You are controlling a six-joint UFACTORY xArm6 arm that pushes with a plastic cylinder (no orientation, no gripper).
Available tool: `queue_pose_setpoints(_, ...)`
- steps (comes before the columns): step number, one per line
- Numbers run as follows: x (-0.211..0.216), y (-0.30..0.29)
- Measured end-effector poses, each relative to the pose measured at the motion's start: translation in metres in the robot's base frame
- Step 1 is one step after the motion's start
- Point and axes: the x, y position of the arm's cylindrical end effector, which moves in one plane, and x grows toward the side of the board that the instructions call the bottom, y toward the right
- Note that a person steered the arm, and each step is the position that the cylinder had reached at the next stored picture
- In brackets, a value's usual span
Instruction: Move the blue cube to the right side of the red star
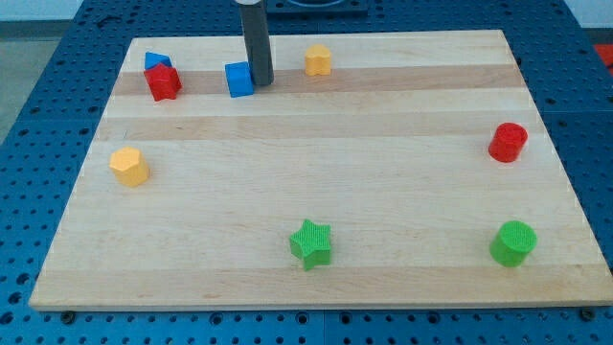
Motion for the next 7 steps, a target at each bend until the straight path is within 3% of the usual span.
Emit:
queue_pose_setpoints(5,0.000,-0.085)
queue_pose_setpoints(6,0.000,-0.079)
queue_pose_setpoints(7,0.006,-0.010)
